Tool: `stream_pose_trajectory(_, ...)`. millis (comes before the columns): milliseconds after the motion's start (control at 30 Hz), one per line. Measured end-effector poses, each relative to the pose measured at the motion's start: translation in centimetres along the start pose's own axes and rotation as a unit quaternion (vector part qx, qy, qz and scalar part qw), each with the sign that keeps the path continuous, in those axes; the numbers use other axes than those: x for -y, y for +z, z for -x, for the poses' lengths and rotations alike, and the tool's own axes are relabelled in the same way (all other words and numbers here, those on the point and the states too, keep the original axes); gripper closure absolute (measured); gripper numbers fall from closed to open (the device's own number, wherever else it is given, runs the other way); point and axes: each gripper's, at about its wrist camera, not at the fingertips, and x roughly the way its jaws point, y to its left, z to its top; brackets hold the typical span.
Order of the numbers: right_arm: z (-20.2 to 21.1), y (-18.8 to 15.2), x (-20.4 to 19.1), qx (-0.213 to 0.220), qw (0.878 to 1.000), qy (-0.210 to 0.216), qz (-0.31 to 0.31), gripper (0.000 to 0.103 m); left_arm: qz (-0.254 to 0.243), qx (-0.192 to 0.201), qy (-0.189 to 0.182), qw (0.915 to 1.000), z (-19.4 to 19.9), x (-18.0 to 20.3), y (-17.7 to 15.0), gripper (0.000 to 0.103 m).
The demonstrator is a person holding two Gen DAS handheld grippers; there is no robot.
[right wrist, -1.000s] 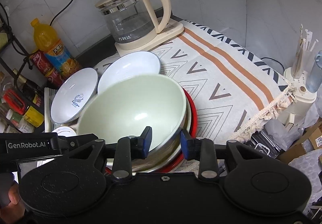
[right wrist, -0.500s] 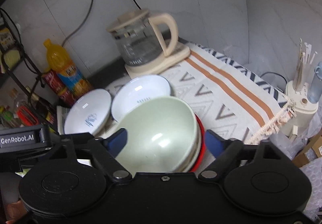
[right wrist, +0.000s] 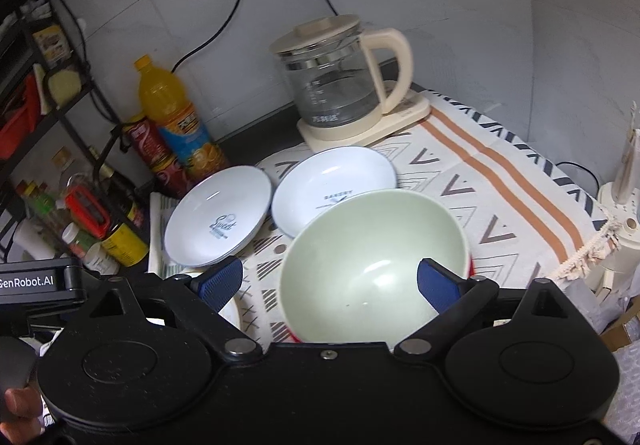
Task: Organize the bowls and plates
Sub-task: 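Open the right gripper and withdraw both grippers from the bowl stack, then move both grippers toward the white 'Sweet' plate on the mat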
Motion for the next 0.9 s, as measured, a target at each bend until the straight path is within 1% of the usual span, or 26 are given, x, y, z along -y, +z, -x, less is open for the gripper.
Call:
stream_pose_trajectory(100, -0.1, -0.1, -1.0, -0.003, 1.000, 0.004, 0.016, 0.008, 0.002, 0.010, 0.019, 0.9998, 0.9, -0.9, -0.1, 0.012)
stream_pose_trajectory(200, -0.3, -0.1, -2.1, 0.001, 0.999, -0.005, 0.031, 0.008, 0.012, 0.020, 0.028, 0.9993, 1.6, -2.0, -0.3, 0.012)
stream_pose_trajectory(433, -1.5, -0.4, -4.8, -0.026, 0.997, 0.021, 0.066, 0.008, 0.042, 0.029, 0.058, 0.9970, 3.0, -5.3, -1.3, 0.012)
stream_pose_trajectory(567, -1.8, -0.7, -6.8, -0.032, 0.995, 0.035, 0.092, 0.007, 0.051, 0.031, 0.079, 0.9951, 3.7, -7.0, -1.7, 0.012)
stream_pose_trajectory(733, -2.3, -1.1, -8.3, -0.043, 0.992, 0.043, 0.107, 0.006, 0.067, 0.034, 0.091, 0.9930, 4.7, -8.9, -2.1, 0.012)
stream_pose_trajectory(900, -2.3, -1.5, -9.5, -0.048, 0.991, 0.045, 0.116, 0.005, 0.070, 0.037, 0.096, 0.9922, 5.7, -9.9, -2.5, 0.012)
